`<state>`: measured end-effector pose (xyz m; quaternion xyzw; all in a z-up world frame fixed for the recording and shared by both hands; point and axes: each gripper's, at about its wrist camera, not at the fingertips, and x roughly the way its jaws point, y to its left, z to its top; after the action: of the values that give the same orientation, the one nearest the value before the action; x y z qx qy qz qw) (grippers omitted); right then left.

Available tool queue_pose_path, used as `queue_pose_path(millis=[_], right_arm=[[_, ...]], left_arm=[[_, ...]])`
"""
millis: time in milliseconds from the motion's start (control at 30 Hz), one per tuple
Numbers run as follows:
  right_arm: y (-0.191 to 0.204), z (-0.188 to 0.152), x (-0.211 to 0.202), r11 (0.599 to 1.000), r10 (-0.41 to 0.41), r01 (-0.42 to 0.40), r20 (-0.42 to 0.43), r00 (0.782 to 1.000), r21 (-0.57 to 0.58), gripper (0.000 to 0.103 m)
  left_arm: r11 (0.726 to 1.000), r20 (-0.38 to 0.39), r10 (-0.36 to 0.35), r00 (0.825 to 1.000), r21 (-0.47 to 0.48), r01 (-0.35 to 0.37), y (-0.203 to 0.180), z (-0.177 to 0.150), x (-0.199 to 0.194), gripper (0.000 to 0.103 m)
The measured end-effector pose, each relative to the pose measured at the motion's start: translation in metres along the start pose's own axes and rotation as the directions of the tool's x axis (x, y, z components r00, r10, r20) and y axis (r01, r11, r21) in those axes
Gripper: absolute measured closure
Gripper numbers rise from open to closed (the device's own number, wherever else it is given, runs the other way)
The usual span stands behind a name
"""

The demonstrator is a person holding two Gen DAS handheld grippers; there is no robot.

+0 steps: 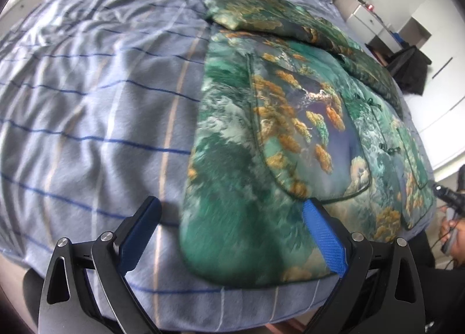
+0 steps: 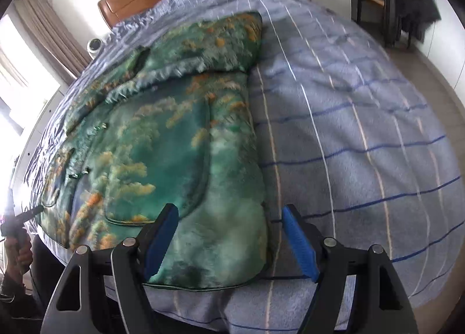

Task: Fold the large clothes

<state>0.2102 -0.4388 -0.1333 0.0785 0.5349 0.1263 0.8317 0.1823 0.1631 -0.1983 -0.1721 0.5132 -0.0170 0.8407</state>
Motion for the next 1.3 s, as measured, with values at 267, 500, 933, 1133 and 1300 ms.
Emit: queue_pose_path(millis=[267,500,933,1133,1300], right_arm=[[-0.002,0.000,0.027,0.987,0.159,-0.158,-0.088,0.983,0.023,0.033],[0.027,0.012,-0.001,0.989,0.140,-0.142,-0.045,0.989,-0.048,0.086],[0.050,0.020,-0.066,0.968,0.239,-0.239,-0.002,0.971,-0.081,0.088],[0.043,-0.026,-0.092,0.960,0.270,-0.276,-0.104,0.957,-0.054,0.089],[0.046,-0.026,-0.118,0.934,0.355,-0.357,-0.091,0.930,-0.005,0.089]], left_arm=[[0.998,-0.062,-0.019,0.998,0.061,0.023,-0.017,0.004,0.012,0.022],[0.994,-0.096,0.048,0.994,0.104,-0.038,-0.030,0.008,0.001,0.087],[0.990,-0.055,0.008,0.998,0.143,0.000,-0.034,-0.016,-0.073,0.092],[0.989,-0.181,-0.008,0.983,0.141,0.034,-0.020,-0.076,-0.098,0.092],[0.987,-0.114,-0.158,0.981,0.000,0.159,-0.009,-0.047,-0.132,0.092]])
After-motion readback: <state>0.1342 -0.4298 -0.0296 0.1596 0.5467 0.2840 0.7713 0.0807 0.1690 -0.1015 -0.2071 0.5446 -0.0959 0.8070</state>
